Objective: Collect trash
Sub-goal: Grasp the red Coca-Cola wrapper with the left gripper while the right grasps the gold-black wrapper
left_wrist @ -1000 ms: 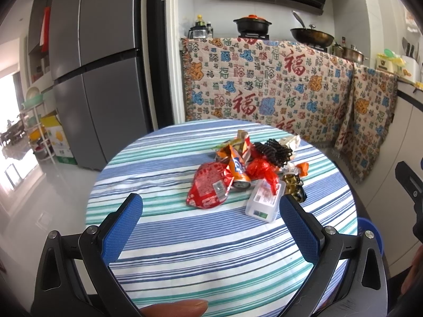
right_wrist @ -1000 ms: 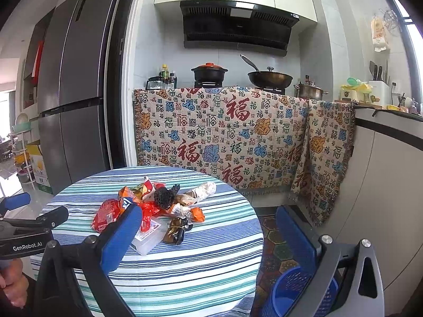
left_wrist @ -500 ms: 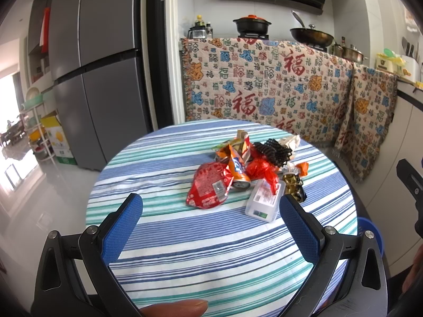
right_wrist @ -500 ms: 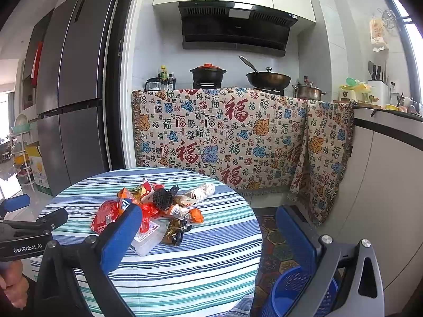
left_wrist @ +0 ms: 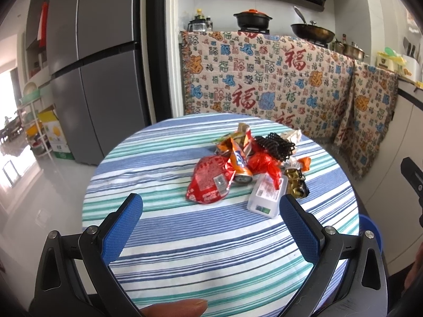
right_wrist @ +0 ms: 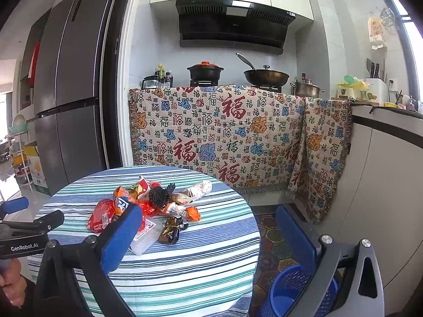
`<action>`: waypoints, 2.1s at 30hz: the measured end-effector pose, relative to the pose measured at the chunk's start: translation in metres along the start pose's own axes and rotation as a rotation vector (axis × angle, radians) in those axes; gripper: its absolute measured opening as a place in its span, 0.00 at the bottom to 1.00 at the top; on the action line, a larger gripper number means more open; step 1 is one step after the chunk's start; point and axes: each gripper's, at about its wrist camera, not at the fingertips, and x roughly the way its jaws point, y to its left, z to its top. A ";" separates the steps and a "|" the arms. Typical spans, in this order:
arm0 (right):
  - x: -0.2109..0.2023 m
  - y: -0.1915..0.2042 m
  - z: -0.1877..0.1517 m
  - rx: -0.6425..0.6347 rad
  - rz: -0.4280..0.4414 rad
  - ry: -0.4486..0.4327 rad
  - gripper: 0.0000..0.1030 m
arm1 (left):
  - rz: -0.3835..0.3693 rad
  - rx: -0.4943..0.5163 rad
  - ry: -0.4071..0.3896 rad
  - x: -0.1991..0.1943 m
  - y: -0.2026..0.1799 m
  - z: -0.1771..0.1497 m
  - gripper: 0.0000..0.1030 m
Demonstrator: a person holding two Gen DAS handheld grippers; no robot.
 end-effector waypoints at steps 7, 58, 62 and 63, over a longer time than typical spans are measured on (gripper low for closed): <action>0.011 0.003 -0.008 -0.013 -0.003 0.026 1.00 | 0.022 -0.024 0.051 0.023 0.019 -0.008 1.00; 0.203 0.009 -0.069 0.157 0.354 0.591 0.23 | -0.290 0.151 0.253 0.189 0.014 0.006 0.73; 0.189 -0.009 -0.071 0.112 0.296 0.604 0.23 | -0.273 0.150 0.245 0.173 0.031 0.001 0.73; 0.188 -0.014 -0.072 0.101 0.280 0.606 0.23 | -0.259 0.152 0.247 0.169 0.037 -0.001 0.74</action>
